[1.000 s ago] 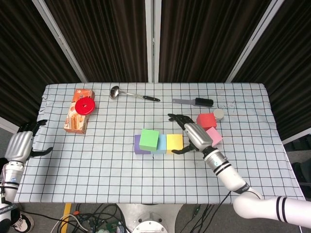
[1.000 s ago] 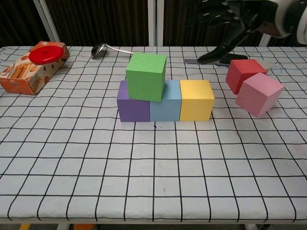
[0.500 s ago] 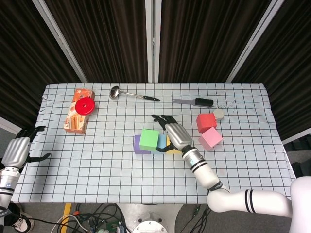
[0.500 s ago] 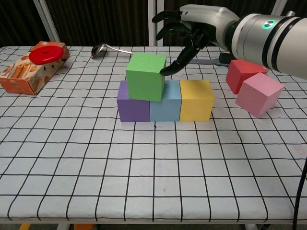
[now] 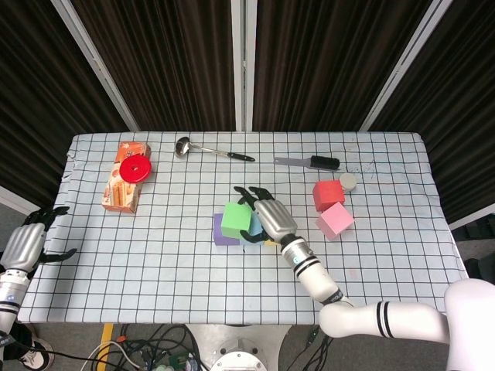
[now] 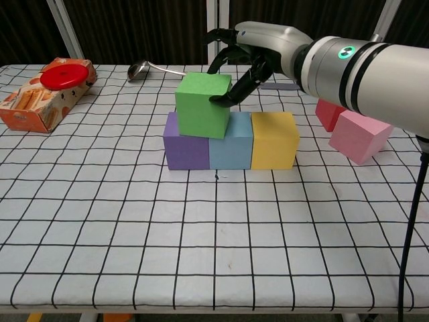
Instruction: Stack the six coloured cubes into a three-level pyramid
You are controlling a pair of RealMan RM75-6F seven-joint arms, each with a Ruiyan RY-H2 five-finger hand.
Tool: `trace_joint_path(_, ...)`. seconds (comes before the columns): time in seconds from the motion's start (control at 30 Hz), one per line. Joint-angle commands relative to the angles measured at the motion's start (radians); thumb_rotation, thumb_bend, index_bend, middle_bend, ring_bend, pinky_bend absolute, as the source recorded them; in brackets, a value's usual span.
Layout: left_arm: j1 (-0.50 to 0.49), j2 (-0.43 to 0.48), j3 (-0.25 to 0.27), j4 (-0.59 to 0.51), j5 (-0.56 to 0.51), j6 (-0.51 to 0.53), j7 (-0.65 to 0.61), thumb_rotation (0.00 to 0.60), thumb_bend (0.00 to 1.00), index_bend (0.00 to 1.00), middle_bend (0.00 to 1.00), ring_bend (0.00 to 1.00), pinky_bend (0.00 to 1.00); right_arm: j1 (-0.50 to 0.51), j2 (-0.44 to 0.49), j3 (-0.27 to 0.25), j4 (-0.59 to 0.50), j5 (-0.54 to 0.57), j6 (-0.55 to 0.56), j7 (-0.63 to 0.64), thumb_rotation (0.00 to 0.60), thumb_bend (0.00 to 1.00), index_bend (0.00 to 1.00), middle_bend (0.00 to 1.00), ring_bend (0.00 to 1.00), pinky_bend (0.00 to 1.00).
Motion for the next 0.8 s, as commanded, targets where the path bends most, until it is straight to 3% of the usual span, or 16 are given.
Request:
trace_joint_path(0.03,0.004,-0.004,-0.003,0.006,0.003,-0.004,-0.004,0.600,0.13,0.17,0.19,0.09,0.11,0.000,-0.003,0.001,0.002,-0.002,-0.001,0.000,0.600,0.32,0.00,0.35,0.00,0.00)
trace_joint_path(0.37,0.012,-0.004,-0.016,0.014,0.015,-0.017,-0.024,0.600,0.13,0.17,0.19,0.09,0.11,-0.018,0.055,0.008,-0.028,-0.099,-0.023,0.038,0.600,0.33,0.00,0.38,0.00,0.00)
trace_joint_path(0.8,0.014,-0.012,-0.029,0.019,0.023,-0.033,-0.017,0.600,0.13,0.17,0.19,0.09,0.11,-0.027,0.087,-0.039,0.113,-0.394,-0.153,0.251,0.600,0.33,0.00,0.38,0.00,0.00)
